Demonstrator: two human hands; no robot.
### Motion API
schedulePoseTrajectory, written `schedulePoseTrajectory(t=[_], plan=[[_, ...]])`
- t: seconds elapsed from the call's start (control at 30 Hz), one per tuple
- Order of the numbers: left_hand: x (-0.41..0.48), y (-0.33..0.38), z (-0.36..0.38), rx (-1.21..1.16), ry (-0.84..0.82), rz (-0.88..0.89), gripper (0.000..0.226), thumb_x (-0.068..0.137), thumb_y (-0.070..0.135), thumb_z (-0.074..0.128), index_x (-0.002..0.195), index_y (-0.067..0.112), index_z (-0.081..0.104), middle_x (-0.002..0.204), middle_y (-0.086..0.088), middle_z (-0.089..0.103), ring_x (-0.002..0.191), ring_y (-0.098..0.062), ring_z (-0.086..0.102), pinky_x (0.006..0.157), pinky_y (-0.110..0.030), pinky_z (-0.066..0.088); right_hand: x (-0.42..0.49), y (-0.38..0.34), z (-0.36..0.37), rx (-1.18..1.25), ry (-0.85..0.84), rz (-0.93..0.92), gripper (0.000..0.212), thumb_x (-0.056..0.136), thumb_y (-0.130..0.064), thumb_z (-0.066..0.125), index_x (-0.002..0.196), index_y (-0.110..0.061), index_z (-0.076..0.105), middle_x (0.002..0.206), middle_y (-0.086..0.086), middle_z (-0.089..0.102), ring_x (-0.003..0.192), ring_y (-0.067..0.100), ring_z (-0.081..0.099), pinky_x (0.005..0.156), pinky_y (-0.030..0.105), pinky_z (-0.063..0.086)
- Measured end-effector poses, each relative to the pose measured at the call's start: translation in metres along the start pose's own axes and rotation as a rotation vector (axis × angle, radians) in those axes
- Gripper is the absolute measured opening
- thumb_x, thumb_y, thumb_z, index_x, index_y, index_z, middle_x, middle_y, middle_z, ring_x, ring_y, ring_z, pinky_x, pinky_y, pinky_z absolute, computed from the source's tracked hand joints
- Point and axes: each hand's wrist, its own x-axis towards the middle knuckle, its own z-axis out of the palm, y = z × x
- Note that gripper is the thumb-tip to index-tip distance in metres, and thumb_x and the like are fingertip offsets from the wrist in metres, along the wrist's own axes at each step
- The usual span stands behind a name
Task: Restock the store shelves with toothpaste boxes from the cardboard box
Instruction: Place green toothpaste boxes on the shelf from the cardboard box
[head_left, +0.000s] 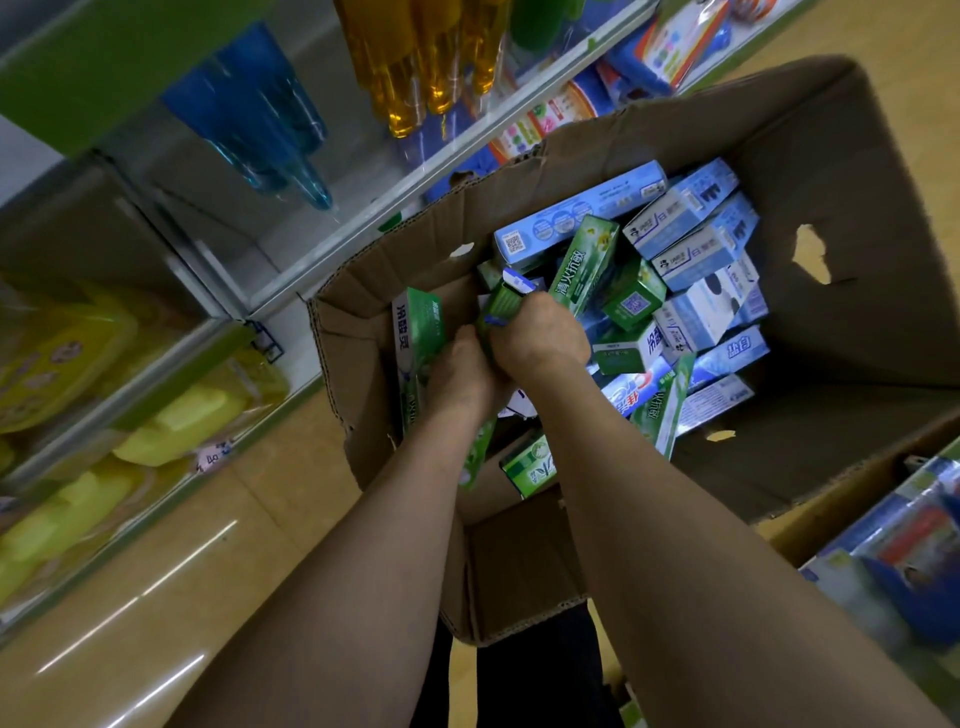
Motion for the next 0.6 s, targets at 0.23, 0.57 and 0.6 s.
schedulePoseTrajectory(t=[0.23, 0.57, 0.6], plan=[[0.002, -0.002, 0.003, -0.041, -0.006, 0.005, 0.031, 0.092, 0.009, 0.051, 0.121, 0.009, 0.061, 0.125, -0.017, 0.060, 0.115, -0.031, 0.055, 0.087, -0.032, 0.041, -0.003, 0.012, 0.010, 0.074, -0.008, 0.012, 0.028, 0.090, -0.024, 0.062, 0.111, -0.006, 0.060, 0.118, 0.014, 0.061, 0.110, 0.032, 0.058, 0.077, 0.032, 0.043], [-0.012, -0.010, 0.010, -0.112, -0.053, 0.003, 0.035, 0.087, 0.018, 0.051, 0.117, 0.004, 0.061, 0.121, -0.022, 0.061, 0.116, -0.034, 0.054, 0.091, -0.037, 0.043, -0.011, 0.020, 0.026, 0.188, 0.027, -0.002, 0.025, 0.083, -0.023, 0.058, 0.096, -0.006, 0.069, 0.108, 0.016, 0.062, 0.101, 0.035, 0.059, 0.075, 0.032, 0.046], [-0.014, -0.010, 0.010, -0.153, -0.039, -0.003, 0.034, 0.085, 0.020, 0.052, 0.112, 0.003, 0.063, 0.117, -0.023, 0.062, 0.114, -0.035, 0.055, 0.090, -0.038, 0.044, -0.013, 0.021, 0.026, 0.214, 0.037, -0.005, 0.025, 0.083, -0.024, 0.057, 0.097, -0.008, 0.071, 0.108, 0.015, 0.062, 0.103, 0.035, 0.058, 0.080, 0.034, 0.050]])
